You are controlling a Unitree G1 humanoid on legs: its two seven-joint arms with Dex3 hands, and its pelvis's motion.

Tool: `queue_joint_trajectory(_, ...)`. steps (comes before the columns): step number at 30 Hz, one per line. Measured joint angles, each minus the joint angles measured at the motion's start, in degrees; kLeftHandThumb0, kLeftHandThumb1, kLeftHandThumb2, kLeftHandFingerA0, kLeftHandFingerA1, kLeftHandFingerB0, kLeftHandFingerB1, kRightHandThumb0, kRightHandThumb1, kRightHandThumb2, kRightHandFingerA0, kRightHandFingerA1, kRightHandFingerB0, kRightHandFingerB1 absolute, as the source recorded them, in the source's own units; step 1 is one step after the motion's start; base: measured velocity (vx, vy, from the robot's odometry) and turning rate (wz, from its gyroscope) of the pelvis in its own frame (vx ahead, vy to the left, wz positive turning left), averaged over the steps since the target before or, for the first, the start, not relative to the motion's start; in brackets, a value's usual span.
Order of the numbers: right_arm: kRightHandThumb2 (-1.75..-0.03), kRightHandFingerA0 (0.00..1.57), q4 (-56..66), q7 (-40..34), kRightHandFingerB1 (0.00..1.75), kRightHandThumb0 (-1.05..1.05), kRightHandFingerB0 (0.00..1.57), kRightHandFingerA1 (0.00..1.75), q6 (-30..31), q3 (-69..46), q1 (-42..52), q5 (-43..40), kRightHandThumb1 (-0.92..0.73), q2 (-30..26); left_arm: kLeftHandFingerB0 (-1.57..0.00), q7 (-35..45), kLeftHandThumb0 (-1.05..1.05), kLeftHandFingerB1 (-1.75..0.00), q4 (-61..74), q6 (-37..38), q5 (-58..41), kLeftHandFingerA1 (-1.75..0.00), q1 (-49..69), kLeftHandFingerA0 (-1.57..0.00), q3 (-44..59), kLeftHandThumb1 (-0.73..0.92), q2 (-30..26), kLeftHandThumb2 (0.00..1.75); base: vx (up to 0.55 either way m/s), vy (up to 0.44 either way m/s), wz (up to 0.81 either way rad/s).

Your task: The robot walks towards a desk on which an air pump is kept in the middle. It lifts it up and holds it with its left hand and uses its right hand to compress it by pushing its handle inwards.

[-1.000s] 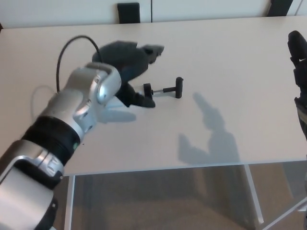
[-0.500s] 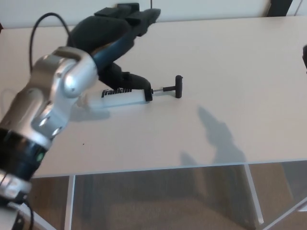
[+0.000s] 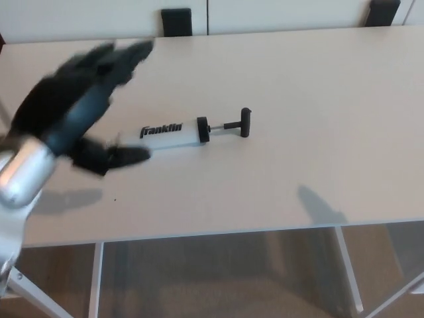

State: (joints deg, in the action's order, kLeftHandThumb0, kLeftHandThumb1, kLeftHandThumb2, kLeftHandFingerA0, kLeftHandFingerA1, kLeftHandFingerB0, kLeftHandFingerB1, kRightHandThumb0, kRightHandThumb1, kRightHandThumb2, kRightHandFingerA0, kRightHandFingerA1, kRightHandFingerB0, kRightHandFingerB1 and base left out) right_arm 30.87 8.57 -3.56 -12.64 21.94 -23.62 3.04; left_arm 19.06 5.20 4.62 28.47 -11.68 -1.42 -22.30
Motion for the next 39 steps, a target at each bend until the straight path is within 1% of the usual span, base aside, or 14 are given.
queue_joint_trajectory(2,-0.68,0.23,0.1,0.3,0.26,-0.84,0.15,0.32,-0.1,-0.2,1.4,-0.1,-0.90,0.0,0.00,0.7,-0.36,-0.48,0.7,0.1,-1.4,-0.51,3.4,-0.01,1.4,0.26,0.0,0.88,0.00,0.000,0.00)
queue_joint_trajectory(4,-0.68,0.23,0.1,0.5,0.26,-0.84,0.15,0.32,-0.2,-0.2,2.7,-0.2,-0.90,0.0,0.00,1.4,-0.36,-0.48,1.4,0.1,-2.8,-0.51,6.4,-0.01,2.7,0.26,0.1,0.88,0.00,0.000,0.00)
queue_joint_trajectory(5,-0.68,0.24,0.2,0.7,0.26,-0.80,0.15,0.32,-0.3,-0.2,3.6,-0.3,-0.89,0.0,-0.18,2.2,-0.69,-0.39,1.7,0.1,-3.8,-0.37,8.6,-0.09,3.8,0.41,0.1,0.74,0.00,0.000,0.00)
queue_joint_trajectory(7,-1.05,0.16,0.1,0.9,0.37,-0.82,0.06,0.46,-0.4,-0.3,4.8,-0.4,-0.72,0.0,-0.19,2.9,-0.69,-0.39,1.9,0.0,-4.8,-0.39,11.0,-0.11,4.9,0.40,0.1,0.75,0.00,0.000,0.00)
queue_joint_trajectory(9,-1.05,0.16,0.1,1.2,0.37,-0.82,0.06,0.46,-0.5,-0.4,6.2,-0.6,-0.72,0.0,-0.19,4.0,-0.69,-0.39,2.1,0.0,-6.2,-0.39,14.2,-0.11,6.4,0.40,0.2,0.75,0.00,0.000,0.00)
queue_joint_trajectory(10,-0.69,0.24,0.1,1.7,0.24,-0.81,0.13,0.33,-0.8,-0.5,8.6,-0.8,-0.90,0.0,-0.22,5.9,-0.67,-0.39,2.3,-0.1,-8.4,-0.40,18.8,-0.15,8.6,0.40,0.2,0.73,0.00,0.000,0.00)
queue_joint_trajectory(15,-1.03,0.17,0.1,2.6,0.38,-0.79,0.06,0.46,-1.4,-0.6,12.2,-1.2,-0.71,0.0,-0.32,9.2,-0.64,-0.31,2.4,-0.1,-11.9,-0.34,25.8,-0.27,12.3,0.48,0.3,0.56,0.00,0.000,0.00)
queue_joint_trajectory(16,-0.67,0.27,0.1,2.9,0.27,-0.79,0.16,0.33,-1.7,-0.6,13.5,-1.3,-0.87,0.0,-0.34,10.5,-0.67,-0.45,2.4,-0.1,-13.2,-0.47,28.4,-0.30,13.6,0.40,0.3,0.79,0.00,0.000,0.00)
queue_joint_trajectory(23,-1.00,0.17,-0.5,4.6,0.40,-0.79,0.10,0.45,-3.2,-0.6,19.1,-1.5,-0.71,0.1,-0.44,16.6,-0.57,-0.35,2.3,0.0,-19.1,-0.40,38.7,-0.41,18.2,0.48,-0.2,0.55,0.00,0.000,0.00)
queue_joint_trajectory(25,-0.67,0.25,-1.2,5.2,0.27,-0.77,0.14,0.33,-3.7,-0.6,20.4,-1.5,-0.89,0.1,-0.38,18.7,-0.66,-0.44,1.8,0.0,-20.9,-0.51,41.7,-0.43,19.2,0.43,-0.5,0.77,0.00,0.000,0.00)
queue_joint_trajectory(26,-1.03,0.19,-1.2,5.2,0.38,-0.79,0.07,0.47,-3.7,-0.6,20.4,-1.5,-0.70,0.1,-0.49,18.7,-0.53,-0.36,1.8,0.0,-20.9,-0.42,41.7,-0.49,19.2,0.49,-0.5,0.55,0.00,0.000,0.00)
queue_joint_trajectory(34,-0.67,0.28,-4.7,7.3,0.27,-0.76,0.17,0.33,-5.5,-0.5,22.6,-1.5,-0.87,0.1,-0.59,25.8,-0.53,-0.39,-1.3,0.0,-26.3,-0.44,49.3,-0.56,21.9,0.50,-2.1,0.56,0.00,0.000,0.00)
queue_joint_trajectory(35,-1.01,0.21,-5.9,7.8,0.40,-0.77,0.09,0.46,-5.9,-0.5,22.7,-1.5,-0.70,0.0,-0.63,27.4,-0.42,-0.59,-2.4,0.0,-27.5,-0.60,50.4,-0.57,22.3,0.41,-2.7,0.80,0.00,0.000,0.00)
queue_joint_trajectory(39,-1.02,0.20,-8.5,8.5,0.38,-0.80,0.07,0.46,-6.8,-0.5,22.8,-1.4,-0.68,0.0,-0.57,30.3,-0.40,-0.57,-5.5,0.0,-29.3,-0.64,51.8,-0.65,23.1,0.45,-3.9,0.83,0.00,0.000,0.00)
